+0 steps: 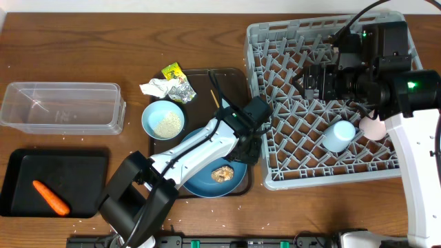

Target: Sort waste into correct bins and load items into the dishwasher rack

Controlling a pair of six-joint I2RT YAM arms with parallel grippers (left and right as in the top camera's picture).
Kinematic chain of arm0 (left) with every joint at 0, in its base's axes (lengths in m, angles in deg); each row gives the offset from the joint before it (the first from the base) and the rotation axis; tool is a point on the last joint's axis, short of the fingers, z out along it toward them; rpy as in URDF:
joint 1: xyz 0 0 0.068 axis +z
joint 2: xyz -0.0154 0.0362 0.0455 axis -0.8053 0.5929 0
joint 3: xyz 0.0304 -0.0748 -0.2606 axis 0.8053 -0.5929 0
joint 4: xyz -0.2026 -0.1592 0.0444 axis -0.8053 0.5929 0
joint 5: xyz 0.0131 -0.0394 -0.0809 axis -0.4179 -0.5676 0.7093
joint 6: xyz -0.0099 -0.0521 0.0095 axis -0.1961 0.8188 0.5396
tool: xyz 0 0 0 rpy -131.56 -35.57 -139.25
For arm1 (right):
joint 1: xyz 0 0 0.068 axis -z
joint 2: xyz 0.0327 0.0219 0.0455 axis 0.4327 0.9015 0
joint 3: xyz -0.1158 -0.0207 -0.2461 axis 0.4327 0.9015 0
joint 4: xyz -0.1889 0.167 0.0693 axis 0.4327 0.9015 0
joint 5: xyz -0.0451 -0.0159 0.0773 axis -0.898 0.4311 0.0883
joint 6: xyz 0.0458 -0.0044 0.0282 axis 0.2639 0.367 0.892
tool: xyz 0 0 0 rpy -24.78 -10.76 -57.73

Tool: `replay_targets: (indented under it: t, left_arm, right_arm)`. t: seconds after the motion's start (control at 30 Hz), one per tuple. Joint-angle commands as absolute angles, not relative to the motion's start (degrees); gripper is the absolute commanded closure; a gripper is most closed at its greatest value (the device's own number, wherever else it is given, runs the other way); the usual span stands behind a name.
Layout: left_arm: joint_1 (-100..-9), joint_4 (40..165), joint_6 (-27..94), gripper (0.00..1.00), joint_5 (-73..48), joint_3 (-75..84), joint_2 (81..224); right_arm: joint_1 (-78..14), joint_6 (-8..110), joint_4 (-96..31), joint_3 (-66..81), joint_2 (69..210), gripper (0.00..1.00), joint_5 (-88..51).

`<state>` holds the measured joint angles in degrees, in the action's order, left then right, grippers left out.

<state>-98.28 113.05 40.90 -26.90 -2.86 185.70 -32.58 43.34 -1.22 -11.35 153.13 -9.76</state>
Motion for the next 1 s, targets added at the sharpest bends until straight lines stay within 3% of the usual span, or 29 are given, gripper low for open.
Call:
replay_targets:
  t: [0.0,0.33,0.83,0.97]
  left_arm:
    - [-98.06,112.94,44.53,0.58,-27.66,-3.63,186.99]
    - [-94.74,112.06,51.42,0.69,-27.69,-3.80,188.09]
    - [-90.32,109.07,51.94,0.69,-32.60,-3.82,189.16]
    - [-88.73,108.66,51.98,0.68,-24.54,-3.82,189.13]
  right_arm:
    - [-33.17,43.75,-0.85,-11.45,153.20,0.01,-10.14]
    - [-33.17,43.75,0.31,-11.45,153.20,0.01,-10.14]
    - [-33.17,43.73,1.08,-11.45,153.20,0.01,-10.16]
    - [-33.17,43.71,1.40,-11.45,153.20,0.01,-10.16]
